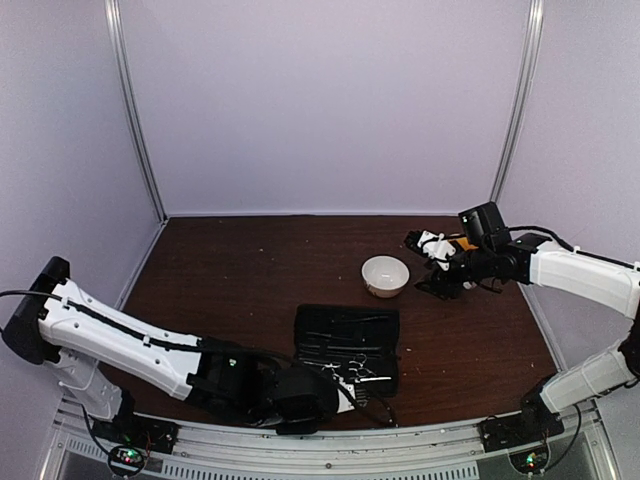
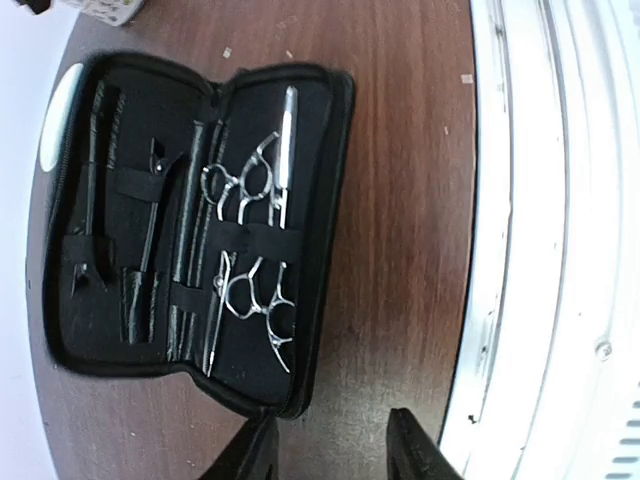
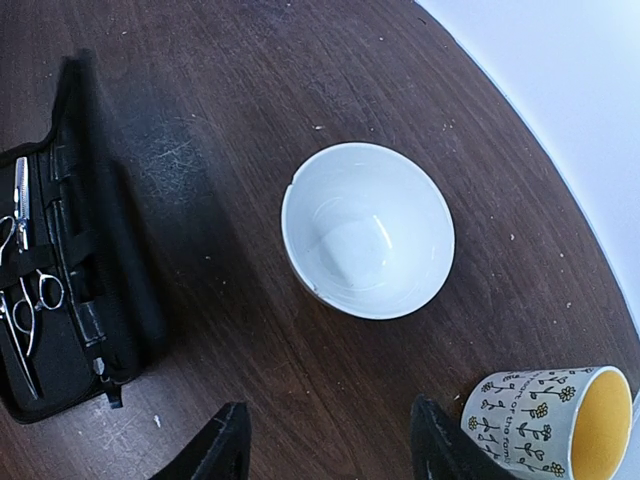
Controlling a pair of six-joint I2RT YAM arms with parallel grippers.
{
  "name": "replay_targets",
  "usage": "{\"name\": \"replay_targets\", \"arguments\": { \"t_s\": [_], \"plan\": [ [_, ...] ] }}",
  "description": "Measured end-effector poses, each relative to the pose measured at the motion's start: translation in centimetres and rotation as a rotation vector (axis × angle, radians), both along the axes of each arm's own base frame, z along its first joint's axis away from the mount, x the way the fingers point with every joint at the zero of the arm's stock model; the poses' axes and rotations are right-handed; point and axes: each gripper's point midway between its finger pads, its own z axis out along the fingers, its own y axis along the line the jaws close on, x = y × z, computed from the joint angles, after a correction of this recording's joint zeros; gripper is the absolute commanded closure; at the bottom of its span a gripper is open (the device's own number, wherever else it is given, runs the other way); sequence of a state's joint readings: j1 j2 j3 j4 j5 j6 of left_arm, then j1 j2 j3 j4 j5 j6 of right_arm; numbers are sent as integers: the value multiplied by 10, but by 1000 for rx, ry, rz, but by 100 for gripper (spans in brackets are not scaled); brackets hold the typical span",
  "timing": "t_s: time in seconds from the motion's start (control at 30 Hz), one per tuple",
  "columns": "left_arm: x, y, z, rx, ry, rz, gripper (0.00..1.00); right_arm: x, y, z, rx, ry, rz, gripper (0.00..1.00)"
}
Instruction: Sort the hair-cutting tools
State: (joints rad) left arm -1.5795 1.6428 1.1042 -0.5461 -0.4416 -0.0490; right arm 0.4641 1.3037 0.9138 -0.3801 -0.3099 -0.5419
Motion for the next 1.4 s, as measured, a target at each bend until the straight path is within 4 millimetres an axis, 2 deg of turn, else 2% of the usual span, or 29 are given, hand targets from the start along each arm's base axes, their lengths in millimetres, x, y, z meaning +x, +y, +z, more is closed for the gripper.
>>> {"name": "replay_targets", "arguments": {
  "t_s": [0.1, 0.23, 0.27, 0.3, 0.47, 0.57, 0.63, 0.73, 0.83, 0.93, 1.0, 1.17, 1.3, 1.4],
  "plan": [
    [6, -1, 15, -54, -13, 39, 52, 0, 2, 1, 3, 10, 7, 43],
    [36, -5, 44, -144, -29, 123, 42, -4, 8, 7, 30, 25, 33, 43],
    [51, -4, 54, -180, -24, 159, 35, -7, 10, 7, 41, 36, 49, 43],
    [65, -2, 62, -210, -18, 196, 33, -10, 13, 7, 53, 49, 69, 44],
    [159, 27, 100, -362, 38, 436, 32, -26, 22, 7, 87, 136, 145, 46],
    [206, 40, 113, -432, 111, 513, 29, -28, 28, 6, 89, 168, 177, 46],
    [233, 42, 111, -464, 183, 536, 26, -32, 29, 0, 80, 208, 202, 46],
    [262, 29, 87, -499, 347, 531, 25, -38, 31, -10, 64, 269, 232, 46],
    [271, 19, 44, -488, 503, 526, 24, -44, 30, -21, 49, 321, 246, 46],
    [267, 10, -2, -432, 632, 516, 23, -48, 29, -26, 39, 349, 253, 46],
    [260, 3, -22, -404, 705, 495, 23, -50, 29, -27, 36, 362, 260, 46],
    [249, -12, -36, -393, 817, 432, 27, -50, 30, -31, 29, 385, 271, 46],
    [248, -27, -36, -401, 878, 364, 40, -53, 30, -38, 17, 415, 278, 46],
    [236, -29, -37, -397, 940, 318, 48, -55, 29, -42, 11, 436, 283, 47]
  ]
}}
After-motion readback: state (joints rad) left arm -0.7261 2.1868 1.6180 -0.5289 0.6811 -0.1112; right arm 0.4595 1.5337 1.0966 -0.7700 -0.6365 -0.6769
